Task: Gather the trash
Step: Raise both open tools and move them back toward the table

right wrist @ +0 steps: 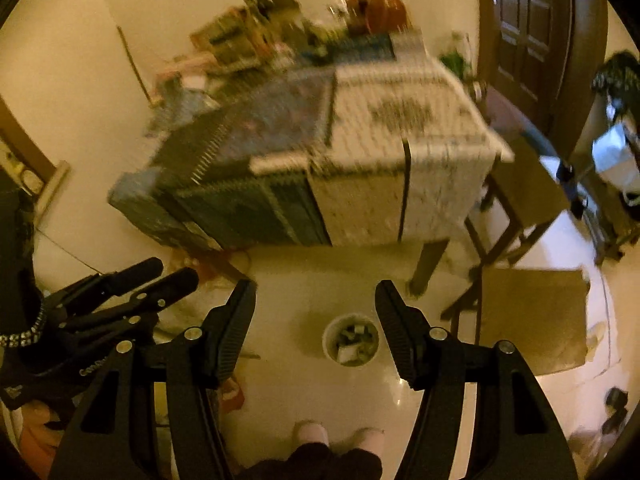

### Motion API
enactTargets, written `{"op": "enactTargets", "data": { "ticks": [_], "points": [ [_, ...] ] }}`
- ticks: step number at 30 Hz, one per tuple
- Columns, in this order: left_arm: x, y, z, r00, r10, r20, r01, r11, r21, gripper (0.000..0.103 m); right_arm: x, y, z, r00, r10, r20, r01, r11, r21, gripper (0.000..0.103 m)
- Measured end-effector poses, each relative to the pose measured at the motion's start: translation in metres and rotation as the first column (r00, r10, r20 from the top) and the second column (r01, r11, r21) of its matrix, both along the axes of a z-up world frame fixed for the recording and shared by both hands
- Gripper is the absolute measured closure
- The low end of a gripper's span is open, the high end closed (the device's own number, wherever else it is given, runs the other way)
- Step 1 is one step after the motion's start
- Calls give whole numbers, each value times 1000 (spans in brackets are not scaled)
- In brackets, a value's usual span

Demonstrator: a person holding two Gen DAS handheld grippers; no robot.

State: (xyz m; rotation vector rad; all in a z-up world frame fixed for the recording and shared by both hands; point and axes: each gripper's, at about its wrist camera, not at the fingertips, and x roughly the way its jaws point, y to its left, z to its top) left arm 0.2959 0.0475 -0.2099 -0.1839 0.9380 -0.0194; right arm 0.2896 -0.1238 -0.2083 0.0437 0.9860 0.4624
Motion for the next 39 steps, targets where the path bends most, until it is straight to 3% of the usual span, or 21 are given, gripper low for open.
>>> {"op": "enactTargets", "data": {
  "ticks": [6,11,16,19,21,24,26,27,29,39],
  "points": [
    [-34,3,84,989,-8,150,2,999,40,50,-29,6,74,991,-20,132,18,1000,18,44],
    [-65,11,146,961,-5,275,-4,1000,31,50,-55,11,124,970,-40,239,30,998,48,44],
    [-93,21,191,927,-19,375,3,999,42,50,-81,14,165,924,-71,376,56,997,51,37],
    [-108,28,215,895,-35,445,14,999,52,45,-94,15,183,887,-90,452,76,996,48,36],
    [-114,30,224,876,-37,481,8,998,62,42,-100,14,190,863,-109,493,94,994,55,26],
    [-121,31,238,849,-36,528,-2,997,72,28,-104,12,198,831,-138,539,121,990,68,14],
    [-121,33,242,836,-31,548,-8,998,67,9,-103,12,202,814,-144,563,133,989,61,12],
    [-120,33,244,827,-25,561,-14,998,66,7,-101,12,203,808,-147,571,141,988,55,12],
    [-118,33,246,811,-18,585,-32,997,75,5,-97,11,204,793,-164,587,168,985,48,12],
    [-68,26,242,794,-16,608,-61,993,105,1,-43,6,200,764,-158,625,179,983,29,12]
  ]
}}
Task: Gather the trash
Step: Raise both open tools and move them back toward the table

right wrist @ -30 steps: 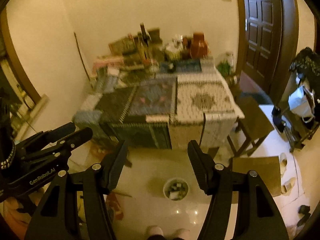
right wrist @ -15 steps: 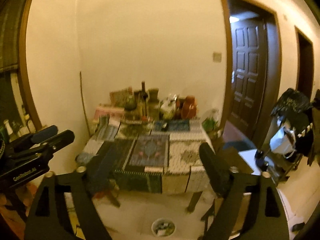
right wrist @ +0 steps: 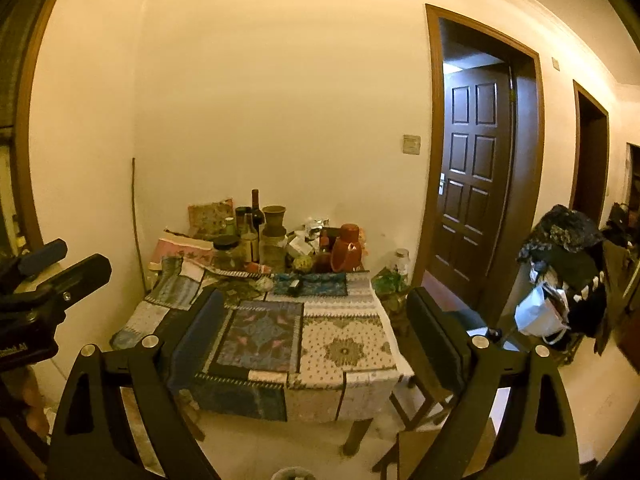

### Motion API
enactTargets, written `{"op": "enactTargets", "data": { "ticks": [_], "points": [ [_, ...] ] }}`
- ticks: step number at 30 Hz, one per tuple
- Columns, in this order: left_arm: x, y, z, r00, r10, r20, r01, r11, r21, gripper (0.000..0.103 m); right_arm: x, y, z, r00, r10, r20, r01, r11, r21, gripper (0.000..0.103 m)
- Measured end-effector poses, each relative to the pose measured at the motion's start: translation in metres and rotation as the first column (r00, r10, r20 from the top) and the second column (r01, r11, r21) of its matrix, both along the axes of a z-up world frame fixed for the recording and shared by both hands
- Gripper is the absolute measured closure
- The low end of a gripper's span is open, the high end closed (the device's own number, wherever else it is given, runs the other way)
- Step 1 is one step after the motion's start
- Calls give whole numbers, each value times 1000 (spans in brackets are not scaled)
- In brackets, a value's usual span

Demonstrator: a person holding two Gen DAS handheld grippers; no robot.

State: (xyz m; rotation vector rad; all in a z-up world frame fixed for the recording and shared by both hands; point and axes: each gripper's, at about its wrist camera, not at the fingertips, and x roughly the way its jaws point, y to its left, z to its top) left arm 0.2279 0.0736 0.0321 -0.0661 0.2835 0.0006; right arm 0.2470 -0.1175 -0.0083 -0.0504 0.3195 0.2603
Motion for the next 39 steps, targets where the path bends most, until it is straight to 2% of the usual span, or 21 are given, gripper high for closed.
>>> {"op": "enactTargets", "data": {
  "ticks": [5,10,15,23,28,32,36,39],
  "points": [
    [54,-8,2,1000,24,-8,-24,1000,4,1,37,-8,1,999,46,5,-46,999,8,12],
    [109,-16,4,998,57,-29,-58,998,-11,1,90,-22,5,995,96,-27,-96,995,14,12],
    [159,-23,2,993,96,-64,-99,993,-56,1,132,-37,7,993,111,-43,-110,994,5,12],
    [223,-17,-18,980,158,-123,-171,980,-99,1,192,-35,-10,985,139,-99,-143,989,-35,12],
    [263,2,-40,961,202,-190,-221,971,-85,1,238,-21,-31,969,157,-189,-166,986,-30,12],
    [301,24,-58,951,202,-234,-223,972,-68,1,269,-5,-49,949,155,-273,-165,986,-10,12],
    [343,47,-78,951,188,-247,-191,982,12,1,305,17,-68,926,139,-351,-147,989,4,12],
    [375,67,-92,946,149,-287,-149,989,22,1,336,41,-86,905,112,-411,-119,993,10,12]
  ]
}}
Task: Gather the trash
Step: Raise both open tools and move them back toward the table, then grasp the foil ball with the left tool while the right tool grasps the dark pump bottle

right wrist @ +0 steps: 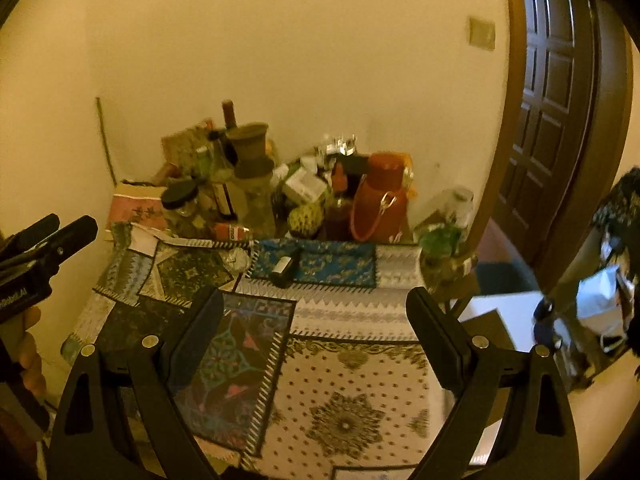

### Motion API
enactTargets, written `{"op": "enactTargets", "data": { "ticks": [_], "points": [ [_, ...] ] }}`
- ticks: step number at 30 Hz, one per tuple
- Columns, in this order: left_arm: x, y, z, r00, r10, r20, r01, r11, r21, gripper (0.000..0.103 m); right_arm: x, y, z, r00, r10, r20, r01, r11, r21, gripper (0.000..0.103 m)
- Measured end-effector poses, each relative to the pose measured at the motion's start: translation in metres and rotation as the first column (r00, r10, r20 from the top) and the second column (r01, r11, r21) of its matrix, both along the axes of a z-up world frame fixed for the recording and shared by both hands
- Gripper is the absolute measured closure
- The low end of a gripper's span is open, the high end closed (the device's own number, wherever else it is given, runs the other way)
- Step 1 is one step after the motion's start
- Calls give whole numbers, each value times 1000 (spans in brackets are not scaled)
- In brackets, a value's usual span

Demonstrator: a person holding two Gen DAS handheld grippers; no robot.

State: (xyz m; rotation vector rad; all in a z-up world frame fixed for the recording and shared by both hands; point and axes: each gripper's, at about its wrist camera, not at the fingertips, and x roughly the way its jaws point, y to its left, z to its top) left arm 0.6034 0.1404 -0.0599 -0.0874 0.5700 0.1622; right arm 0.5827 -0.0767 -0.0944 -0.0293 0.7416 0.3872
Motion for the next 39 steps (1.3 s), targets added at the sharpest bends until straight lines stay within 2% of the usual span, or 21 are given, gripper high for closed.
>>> {"op": "enactTargets", "data": {
  "ticks": [4,8,14,17,21,24,27,29,34,39],
  "points": [
    [52,38,-29,994,-58,-88,54,997,-52,1,42,35,-31,994,-25,-106,25,1000,7,12],
    [91,67,-60,981,-87,-172,76,995,-71,1,80,65,-63,978,-54,-204,54,999,-2,12],
    [142,107,-112,949,-121,-292,81,986,-147,1,141,100,-119,929,-82,-362,96,995,21,13],
    [159,117,-135,936,-121,-330,74,986,-151,1,166,115,-147,901,-101,-421,111,994,0,20],
    [180,124,-166,907,-144,-395,90,984,-151,2,193,130,-185,856,-125,-501,127,991,-29,34],
    [191,126,-183,891,-176,-419,111,978,-174,6,203,139,-203,841,-144,-522,130,990,-62,37],
    [203,125,-199,866,-218,-450,133,968,-215,14,208,143,-213,831,-147,-537,126,989,-77,52],
    [212,123,-210,848,-252,-466,146,956,-253,15,207,145,-213,845,-154,-513,124,988,-93,63],
    [231,109,-232,815,-311,-489,177,937,-301,15,199,140,-204,859,-140,-492,124,990,-65,64],
    [249,89,-250,794,-307,-525,195,946,-259,22,183,122,-185,876,-137,-463,136,990,-35,64]
  ]
}}
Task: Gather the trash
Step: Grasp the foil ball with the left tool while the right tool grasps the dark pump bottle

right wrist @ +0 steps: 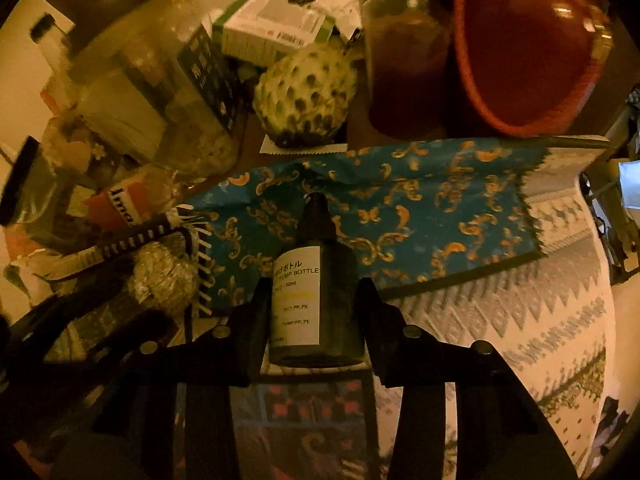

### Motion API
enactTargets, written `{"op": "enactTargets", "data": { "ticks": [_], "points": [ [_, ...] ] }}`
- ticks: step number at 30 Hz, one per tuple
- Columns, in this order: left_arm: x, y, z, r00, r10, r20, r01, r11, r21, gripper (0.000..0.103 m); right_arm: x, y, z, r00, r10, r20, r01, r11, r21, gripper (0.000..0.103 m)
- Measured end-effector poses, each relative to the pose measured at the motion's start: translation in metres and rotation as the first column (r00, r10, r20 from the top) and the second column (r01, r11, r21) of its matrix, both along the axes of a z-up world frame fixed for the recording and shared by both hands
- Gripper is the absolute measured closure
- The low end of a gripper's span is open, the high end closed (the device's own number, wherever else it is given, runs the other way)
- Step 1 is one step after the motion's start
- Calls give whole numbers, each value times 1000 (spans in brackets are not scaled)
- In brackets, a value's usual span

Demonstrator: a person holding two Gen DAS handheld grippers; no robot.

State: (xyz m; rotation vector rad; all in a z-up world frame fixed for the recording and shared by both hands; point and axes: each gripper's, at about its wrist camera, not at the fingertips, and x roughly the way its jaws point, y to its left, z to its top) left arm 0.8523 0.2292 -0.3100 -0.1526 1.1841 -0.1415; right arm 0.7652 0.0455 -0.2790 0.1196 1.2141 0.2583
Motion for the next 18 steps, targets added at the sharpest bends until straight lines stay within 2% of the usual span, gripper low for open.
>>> {"op": "enactTargets", "data": {
  "ticks": [1,2,4,9,12,14,18],
  "points": [
    [4,-4,-4,1000,1,-9,-1,1000,15,25,-4,-5,5,1000,-1,7,1,1000,7,64],
    [6,-7,-6,1000,2,-9,-2,1000,24,34,-7,-9,9,1000,-1,12,1,1000,11,64],
    [10,-12,-10,1000,6,-2,-6,998,60,43,-18,-21,16,1000,-4,27,3,1000,16,64],
    [11,-21,-14,1000,5,-9,-4,998,56,48,-31,-37,30,999,-7,43,5,999,33,64],
    [6,-22,-9,1000,12,-23,-12,1000,11,50,-41,-45,38,998,-7,58,4,999,41,64],
    [-3,-28,2,1000,20,2,-20,1000,-14,50,-42,-50,46,997,-6,73,2,999,51,64],
    [-31,-38,39,996,20,84,-20,1000,-1,50,-58,-66,65,993,1,116,-12,996,88,64]
  ]
}}
